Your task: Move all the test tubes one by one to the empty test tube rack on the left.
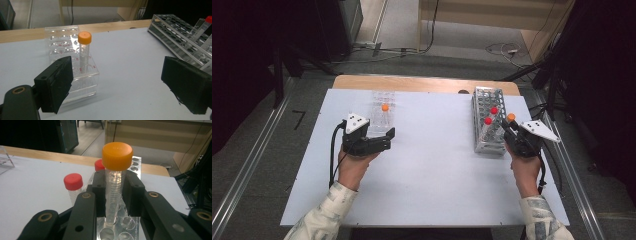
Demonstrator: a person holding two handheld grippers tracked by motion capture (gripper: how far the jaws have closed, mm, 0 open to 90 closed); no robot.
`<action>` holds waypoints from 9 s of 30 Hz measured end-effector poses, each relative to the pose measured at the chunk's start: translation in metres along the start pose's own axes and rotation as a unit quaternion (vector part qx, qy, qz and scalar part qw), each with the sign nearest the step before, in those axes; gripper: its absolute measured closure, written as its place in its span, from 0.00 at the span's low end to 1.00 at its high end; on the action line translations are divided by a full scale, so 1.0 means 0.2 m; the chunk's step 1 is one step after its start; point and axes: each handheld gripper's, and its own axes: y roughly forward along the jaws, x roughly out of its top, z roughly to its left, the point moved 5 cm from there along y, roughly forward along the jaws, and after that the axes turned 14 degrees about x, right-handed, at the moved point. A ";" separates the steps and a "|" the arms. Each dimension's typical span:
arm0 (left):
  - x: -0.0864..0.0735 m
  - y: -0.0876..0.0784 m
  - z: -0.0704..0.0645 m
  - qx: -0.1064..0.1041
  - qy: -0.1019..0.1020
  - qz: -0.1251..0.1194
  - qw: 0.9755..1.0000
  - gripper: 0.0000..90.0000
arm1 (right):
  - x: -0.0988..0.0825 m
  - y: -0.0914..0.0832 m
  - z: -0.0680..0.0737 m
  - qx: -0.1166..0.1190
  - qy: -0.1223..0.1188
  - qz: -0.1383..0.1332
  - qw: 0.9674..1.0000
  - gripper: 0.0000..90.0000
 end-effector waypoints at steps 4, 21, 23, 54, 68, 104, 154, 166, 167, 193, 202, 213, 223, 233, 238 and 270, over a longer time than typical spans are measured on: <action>0.00 0.00 0.00 0.000 0.000 0.000 1.000 0.12 | 0.03 -0.04 0.02 0.007 -0.003 -0.006 1.000 0.79; 0.00 -0.01 -0.01 -0.003 0.000 0.001 1.000 0.12 | 0.06 -0.10 0.22 0.083 -0.006 0.001 0.997 0.79; 0.00 -0.01 -0.01 -0.003 0.000 0.001 1.000 0.12 | 0.05 -0.09 0.25 0.089 -0.010 0.004 0.996 0.79; -0.03 -0.05 -0.26 -0.069 0.046 0.006 0.997 0.14 | -0.16 0.15 0.81 0.224 -0.069 0.070 0.970 0.79; -0.08 -0.08 -0.45 -0.113 0.093 0.003 0.989 0.24 | -0.20 0.20 0.97 0.259 -0.079 0.084 0.959 0.79; -0.11 -0.06 -0.49 -0.154 0.111 0.000 0.982 0.78 | -0.21 0.21 1.04 0.286 -0.084 0.097 0.950 0.45; 0.31 0.09 0.00 -0.038 0.031 -0.027 0.998 0.78 | -0.19 0.15 0.88 0.266 -0.058 0.103 0.957 0.34; 0.32 0.15 0.10 -0.008 0.023 -0.025 0.999 0.78 | -0.19 0.15 0.88 0.267 -0.057 0.103 0.956 0.34; 0.32 0.15 0.11 -0.007 0.023 -0.024 0.999 0.78 | -0.19 0.15 0.88 0.267 -0.057 0.103 0.956 0.34; 0.26 0.24 0.07 0.017 0.046 -0.015 0.999 0.77 | -0.19 0.14 0.87 0.267 -0.056 0.102 0.957 0.34; 0.18 0.28 0.07 0.024 0.043 0.000 0.999 0.77 | -0.19 0.14 0.88 0.266 -0.055 0.102 0.957 0.34; 0.11 0.31 0.08 0.029 0.037 0.015 0.999 0.77 | -0.19 0.14 0.88 0.266 -0.055 0.104 0.957 0.34; 0.13 0.28 0.08 0.021 0.028 0.012 0.999 0.68 | -0.19 0.14 0.87 0.265 -0.053 0.105 0.957 0.34; 0.13 0.20 0.07 0.031 0.019 -0.003 0.999 0.43 | -0.18 0.13 0.84 0.257 -0.053 0.101 0.960 0.34; 0.13 0.17 0.07 0.031 0.006 -0.001 0.999 0.23 | -0.18 0.12 0.80 0.249 -0.048 0.098 0.962 0.34; 0.10 0.05 0.03 0.003 -0.006 -0.005 1.000 0.15 | -0.17 -0.02 0.36 0.142 -0.013 0.077 0.987 0.34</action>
